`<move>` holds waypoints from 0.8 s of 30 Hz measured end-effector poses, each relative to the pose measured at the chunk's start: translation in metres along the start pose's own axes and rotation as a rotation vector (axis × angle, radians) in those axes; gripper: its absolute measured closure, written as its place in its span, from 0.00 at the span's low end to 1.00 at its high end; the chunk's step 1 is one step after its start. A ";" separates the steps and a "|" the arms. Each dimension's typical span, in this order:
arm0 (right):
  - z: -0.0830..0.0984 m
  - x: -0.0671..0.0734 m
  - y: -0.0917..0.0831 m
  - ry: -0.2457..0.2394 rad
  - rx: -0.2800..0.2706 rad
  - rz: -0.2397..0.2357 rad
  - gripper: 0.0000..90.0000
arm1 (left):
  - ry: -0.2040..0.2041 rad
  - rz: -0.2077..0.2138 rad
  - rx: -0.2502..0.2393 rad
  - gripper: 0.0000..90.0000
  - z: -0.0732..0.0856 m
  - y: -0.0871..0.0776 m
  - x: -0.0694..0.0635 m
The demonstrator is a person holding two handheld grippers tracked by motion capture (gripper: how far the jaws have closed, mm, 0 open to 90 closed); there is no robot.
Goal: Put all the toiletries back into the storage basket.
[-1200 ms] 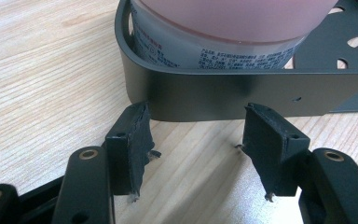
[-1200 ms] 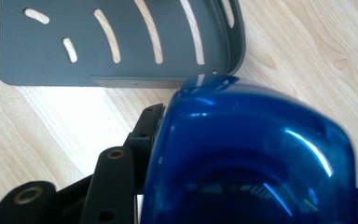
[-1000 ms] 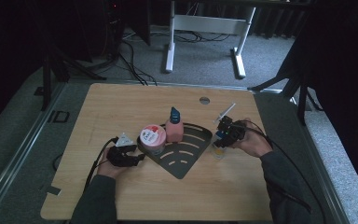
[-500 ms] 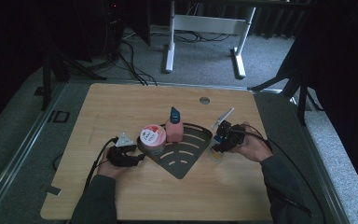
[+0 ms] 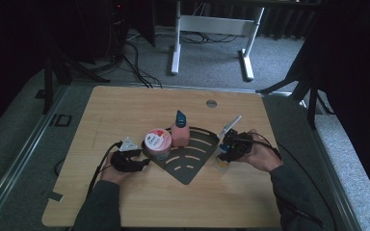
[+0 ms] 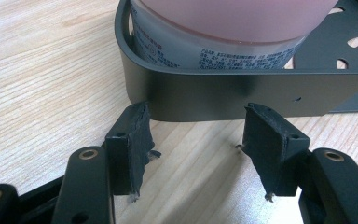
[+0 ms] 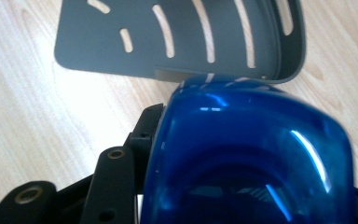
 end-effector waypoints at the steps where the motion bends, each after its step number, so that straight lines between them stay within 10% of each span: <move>1: 0.000 0.001 0.000 -0.006 -0.004 -0.001 0.61 | 0.000 -0.001 0.001 0.46 0.000 0.000 0.000; 24: -0.017 0.027 -0.009 -0.082 -0.038 -0.052 0.61 | 0.000 0.000 0.001 0.46 0.000 0.000 0.000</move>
Point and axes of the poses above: each handheld gripper's, and its own axes: y roughly forward along the jaws, z roughly out of its underside, x roughly to its left, the point moved 2 cm from there along y, roughly forward along the jaws, and after that the axes turned 11 degrees about z, right-handed, at the moved point
